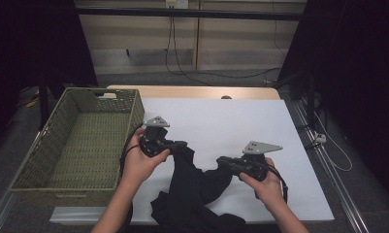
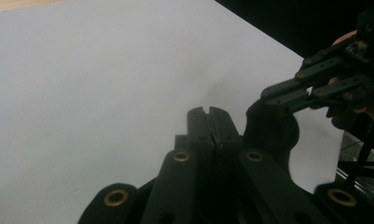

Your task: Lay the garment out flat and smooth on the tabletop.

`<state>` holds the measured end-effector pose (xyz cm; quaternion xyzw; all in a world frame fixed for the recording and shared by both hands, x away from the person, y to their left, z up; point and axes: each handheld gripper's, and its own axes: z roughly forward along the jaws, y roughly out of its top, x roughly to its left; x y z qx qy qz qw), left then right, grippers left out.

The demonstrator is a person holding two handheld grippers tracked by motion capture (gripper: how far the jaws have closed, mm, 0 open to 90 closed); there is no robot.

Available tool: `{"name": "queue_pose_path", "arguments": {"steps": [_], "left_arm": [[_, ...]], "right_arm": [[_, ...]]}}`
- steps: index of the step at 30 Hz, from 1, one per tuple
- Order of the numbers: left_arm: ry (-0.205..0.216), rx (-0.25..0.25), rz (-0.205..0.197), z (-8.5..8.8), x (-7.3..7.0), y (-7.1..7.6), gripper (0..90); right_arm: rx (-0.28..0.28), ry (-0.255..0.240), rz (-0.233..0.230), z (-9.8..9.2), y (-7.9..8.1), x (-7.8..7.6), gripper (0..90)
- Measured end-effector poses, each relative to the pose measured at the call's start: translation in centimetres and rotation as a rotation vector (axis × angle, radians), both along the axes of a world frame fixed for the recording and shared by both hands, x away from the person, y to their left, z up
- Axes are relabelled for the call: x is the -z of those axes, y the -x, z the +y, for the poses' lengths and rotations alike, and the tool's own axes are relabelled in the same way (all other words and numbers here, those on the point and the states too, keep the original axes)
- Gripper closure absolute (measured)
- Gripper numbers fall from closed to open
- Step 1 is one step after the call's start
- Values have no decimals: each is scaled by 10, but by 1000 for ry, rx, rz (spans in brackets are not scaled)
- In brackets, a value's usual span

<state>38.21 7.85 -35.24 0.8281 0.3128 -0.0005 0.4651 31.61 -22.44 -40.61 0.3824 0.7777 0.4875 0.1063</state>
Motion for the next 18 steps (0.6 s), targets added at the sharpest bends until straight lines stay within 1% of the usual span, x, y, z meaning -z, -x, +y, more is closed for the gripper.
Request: {"name": "queue_pose_path", "arguments": {"steps": [1,3,4,5,6,8,9,10,11,12,13,14,15,16,17,18], "left_arm": [[6,-12,0,0,1,0,886],[-4,-18,2,2,4,-1,886],[0,-35,13,2,7,-1,886],[-10,-29,15,4,8,-2,886],[-4,-42,19,5,10,-3,886],[-6,-41,11,7,13,-3,886],[-21,-35,14,9,11,-2,886],[-19,-47,22,9,11,0,886],[-3,-50,15,9,11,1,886],[-14,-41,10,11,10,2,886],[-18,-37,24,13,10,3,886],[-8,-62,15,13,10,4,886],[-16,-57,18,16,10,5,886],[-13,-58,18,18,10,6,886],[-18,-65,19,20,10,7,886],[-25,-70,24,22,10,8,886]], "right_arm": [[-5,5,7,2,0,3,840],[-11,24,15,7,-1,10,840],[-19,29,24,11,-2,14,840],[-33,33,32,15,-2,18,840],[-52,44,40,21,-3,22,840],[-103,84,51,35,-2,28,840],[-134,96,59,43,-2,30,839],[-169,113,62,52,-1,34,839],[-189,120,68,58,-1,35,839],[-223,124,84,67,-1,39,839],[-241,134,81,72,-2,40,839],[-261,152,90,80,-2,43,839],[-273,148,96,84,-2,43,839],[-286,150,97,87,-3,44,839],[-300,137,98,90,-4,44,840],[-309,134,108,92,-4,44,840]]}}
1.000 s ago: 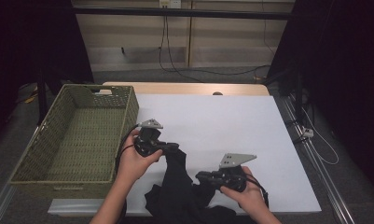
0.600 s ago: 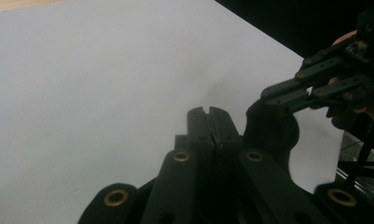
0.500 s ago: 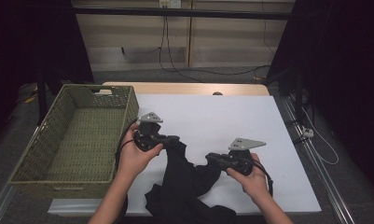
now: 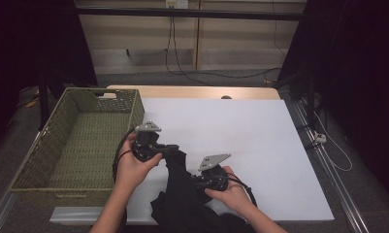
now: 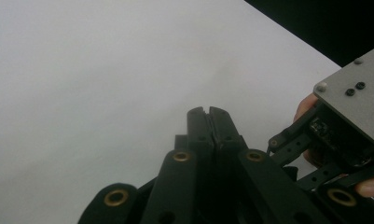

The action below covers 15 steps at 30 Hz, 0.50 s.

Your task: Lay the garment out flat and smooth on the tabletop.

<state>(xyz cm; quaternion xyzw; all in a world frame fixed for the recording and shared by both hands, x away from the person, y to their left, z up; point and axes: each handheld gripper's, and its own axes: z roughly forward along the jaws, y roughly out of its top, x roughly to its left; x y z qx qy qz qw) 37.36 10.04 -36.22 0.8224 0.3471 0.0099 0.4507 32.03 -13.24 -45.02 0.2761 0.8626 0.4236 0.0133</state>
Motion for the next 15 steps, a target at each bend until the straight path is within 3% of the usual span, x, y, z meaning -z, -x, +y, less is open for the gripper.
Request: {"name": "queue_pose_path", "arguments": {"steps": [4,7,15], "left_arm": [[6,-18,3,6,2,3,886],[1,-9,3,9,0,5,886],[-9,11,23,11,-3,12,886]], "right_arm": [[-48,-25,34,7,0,3,841],[-87,-21,39,18,3,3,841],[-205,-88,110,42,15,5,841]]}}
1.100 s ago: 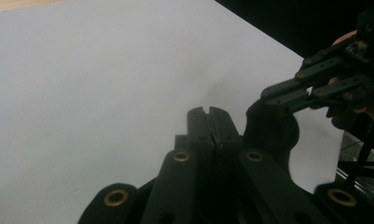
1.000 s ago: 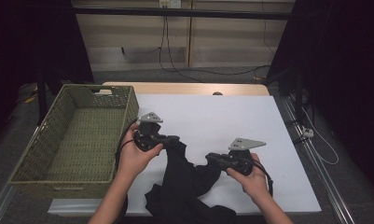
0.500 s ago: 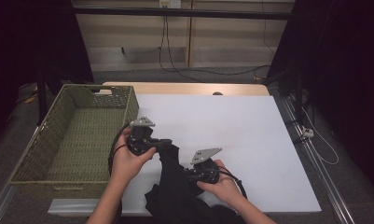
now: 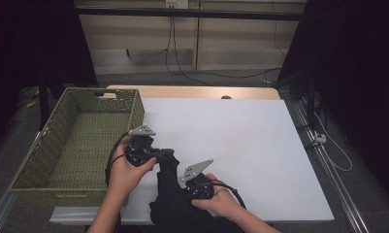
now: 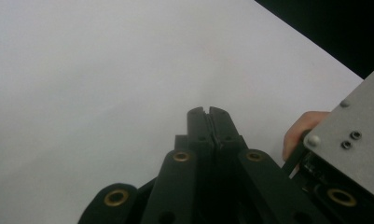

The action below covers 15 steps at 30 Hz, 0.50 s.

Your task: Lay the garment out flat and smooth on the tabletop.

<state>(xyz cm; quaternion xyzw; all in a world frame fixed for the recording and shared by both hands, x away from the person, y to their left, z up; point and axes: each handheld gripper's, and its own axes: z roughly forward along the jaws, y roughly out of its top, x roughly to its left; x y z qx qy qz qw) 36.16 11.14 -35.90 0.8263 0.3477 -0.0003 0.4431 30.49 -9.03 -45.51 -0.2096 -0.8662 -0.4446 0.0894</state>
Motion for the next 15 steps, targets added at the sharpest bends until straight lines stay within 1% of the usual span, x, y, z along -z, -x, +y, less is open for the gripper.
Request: {"name": "queue_pose_path", "arguments": {"steps": [1,2,3,4,5,6,7,8,10,11,12,13,15], "left_arm": [[3,-3,3,0,0,1,886],[2,5,3,0,0,3,886],[-3,14,5,0,-1,3,886],[3,13,7,0,-1,4,886],[-5,13,13,0,-1,6,886],[-2,24,12,0,-1,6,886],[1,17,15,-1,0,7,886],[-2,32,14,-1,-1,8,886],[7,30,19,-2,-1,9,886],[8,33,16,-3,-2,9,886],[7,45,8,-4,-2,9,886],[-2,39,13,-4,-4,10,886],[22,35,-2,-6,-4,11,886]], "right_arm": [[-23,2,-7,2,1,0,842],[-38,-12,3,4,3,1,841],[-47,-25,9,6,5,1,842],[-53,-26,18,7,7,0,841],[-65,-30,25,8,8,1,841],[-69,-39,19,9,10,1,841],[-72,-39,31,9,12,0,841],[-86,-39,32,9,12,0,841],[-88,-44,32,8,14,-1,841],[-91,-51,40,7,15,-2,841],[-90,-50,50,6,15,-2,841],[-83,-61,45,5,15,-2,841],[-76,-71,49,0,14,-5,841]]}}
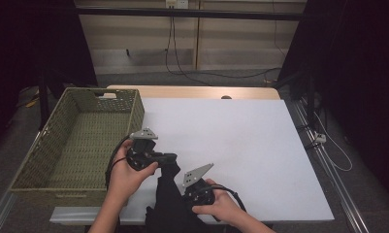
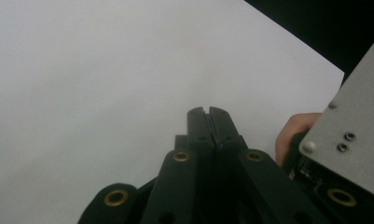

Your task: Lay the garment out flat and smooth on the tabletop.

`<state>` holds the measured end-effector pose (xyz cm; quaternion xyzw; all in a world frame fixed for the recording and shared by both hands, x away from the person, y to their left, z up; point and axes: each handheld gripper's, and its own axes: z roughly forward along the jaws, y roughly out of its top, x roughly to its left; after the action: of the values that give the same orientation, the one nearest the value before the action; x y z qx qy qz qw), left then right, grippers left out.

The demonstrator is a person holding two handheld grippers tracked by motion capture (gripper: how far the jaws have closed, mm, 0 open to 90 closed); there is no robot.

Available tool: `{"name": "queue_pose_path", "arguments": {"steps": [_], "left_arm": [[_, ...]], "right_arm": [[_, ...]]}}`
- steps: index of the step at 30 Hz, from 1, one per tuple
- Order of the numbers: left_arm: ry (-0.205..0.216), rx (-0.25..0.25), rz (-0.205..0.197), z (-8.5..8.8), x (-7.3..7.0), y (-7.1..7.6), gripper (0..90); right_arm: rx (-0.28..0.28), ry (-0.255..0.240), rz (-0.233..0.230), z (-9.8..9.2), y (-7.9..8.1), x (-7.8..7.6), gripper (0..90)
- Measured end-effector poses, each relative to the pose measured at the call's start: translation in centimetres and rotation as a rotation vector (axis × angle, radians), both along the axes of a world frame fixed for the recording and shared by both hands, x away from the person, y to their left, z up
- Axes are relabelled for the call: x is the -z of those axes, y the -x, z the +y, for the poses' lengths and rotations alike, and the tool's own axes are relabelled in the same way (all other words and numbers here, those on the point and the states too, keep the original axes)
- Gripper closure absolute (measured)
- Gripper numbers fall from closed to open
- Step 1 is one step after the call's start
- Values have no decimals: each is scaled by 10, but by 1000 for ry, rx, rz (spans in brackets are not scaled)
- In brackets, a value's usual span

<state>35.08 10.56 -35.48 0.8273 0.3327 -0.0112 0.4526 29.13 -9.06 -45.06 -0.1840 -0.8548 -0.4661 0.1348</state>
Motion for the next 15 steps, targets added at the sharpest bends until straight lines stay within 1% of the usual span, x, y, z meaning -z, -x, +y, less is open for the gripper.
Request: {"name": "queue_pose_path", "arguments": {"steps": [1,3,4,5,6,7,8,9,10,11,13,14,15], "left_arm": [[-6,8,6,1,-2,0,886],[8,-2,2,1,-4,0,886],[3,-1,-1,1,-4,-1,886],[19,2,-8,1,-5,-1,886],[26,-3,-8,1,-6,-1,886],[18,5,-15,2,-7,-2,886],[29,-3,-18,2,-7,-1,886],[22,7,-18,3,-9,-2,886],[26,3,-21,3,-9,-2,886],[20,4,-21,4,-10,-2,886],[12,-6,-18,5,-10,-1,886],[-4,-8,-14,6,-11,0,886],[-3,-18,-15,7,-10,0,886]], "right_arm": [[10,-9,9,-1,0,-1,841],[19,-16,9,-7,-3,-2,841],[38,-17,11,-9,-4,-3,841],[45,-17,5,-11,-5,-4,841],[54,-23,12,-13,-5,-6,841],[59,-29,0,-15,-6,-6,841],[74,-25,-2,-17,-7,-8,841],[79,-26,-18,-19,-9,-7,841],[93,-38,10,-20,-10,-8,841],[112,-32,-5,-21,-12,-7,841],[131,-23,-1,-20,-14,-5,841],[138,-20,5,-18,-15,-4,840],[142,-3,2,-16,-15,-2,840]]}}
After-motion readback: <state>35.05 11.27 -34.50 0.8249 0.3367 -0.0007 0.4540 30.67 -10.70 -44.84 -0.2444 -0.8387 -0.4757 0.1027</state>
